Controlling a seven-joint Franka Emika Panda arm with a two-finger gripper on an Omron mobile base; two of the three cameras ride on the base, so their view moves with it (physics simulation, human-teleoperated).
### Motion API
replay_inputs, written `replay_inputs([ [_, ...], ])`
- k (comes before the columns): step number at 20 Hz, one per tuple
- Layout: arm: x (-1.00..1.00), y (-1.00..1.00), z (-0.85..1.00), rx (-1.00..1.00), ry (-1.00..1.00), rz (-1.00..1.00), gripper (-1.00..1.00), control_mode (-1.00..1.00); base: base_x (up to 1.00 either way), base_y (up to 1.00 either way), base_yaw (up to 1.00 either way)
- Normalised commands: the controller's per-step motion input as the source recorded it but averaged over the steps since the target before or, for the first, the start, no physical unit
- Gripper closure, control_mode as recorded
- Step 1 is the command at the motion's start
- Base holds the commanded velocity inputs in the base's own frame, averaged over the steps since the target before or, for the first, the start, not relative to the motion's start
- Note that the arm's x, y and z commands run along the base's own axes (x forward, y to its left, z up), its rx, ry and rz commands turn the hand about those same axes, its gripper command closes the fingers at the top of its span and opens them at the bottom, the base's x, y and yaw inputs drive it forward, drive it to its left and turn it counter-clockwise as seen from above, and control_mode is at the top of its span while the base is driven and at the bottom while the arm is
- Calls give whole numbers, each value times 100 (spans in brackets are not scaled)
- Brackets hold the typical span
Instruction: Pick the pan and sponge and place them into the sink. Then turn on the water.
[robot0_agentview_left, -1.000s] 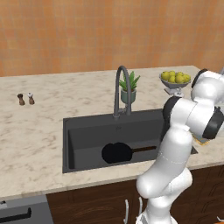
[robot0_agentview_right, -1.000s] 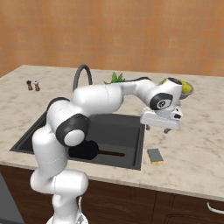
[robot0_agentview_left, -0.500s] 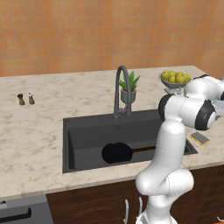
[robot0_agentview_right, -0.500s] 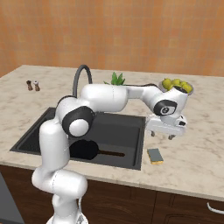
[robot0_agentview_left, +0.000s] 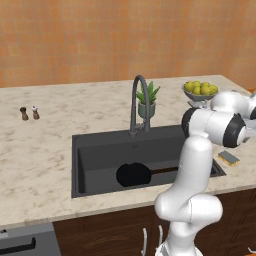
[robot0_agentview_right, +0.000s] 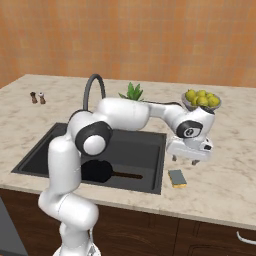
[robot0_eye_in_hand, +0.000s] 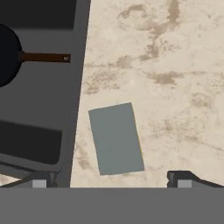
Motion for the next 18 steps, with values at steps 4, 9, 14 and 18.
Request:
replay_inputs([
  [4, 0, 8, -49, -13, -9, 0, -100, -100, 0, 0, 0],
  [9, 0, 6, -30, -5, -3, 4, -100, -100, 0, 0, 0],
  [14, 0, 0, -26, 0, 0, 9, -100, -100, 0, 0, 0],
  [18, 0, 0, -17, 0, 0, 10, -100, -100, 0, 0, 0],
])
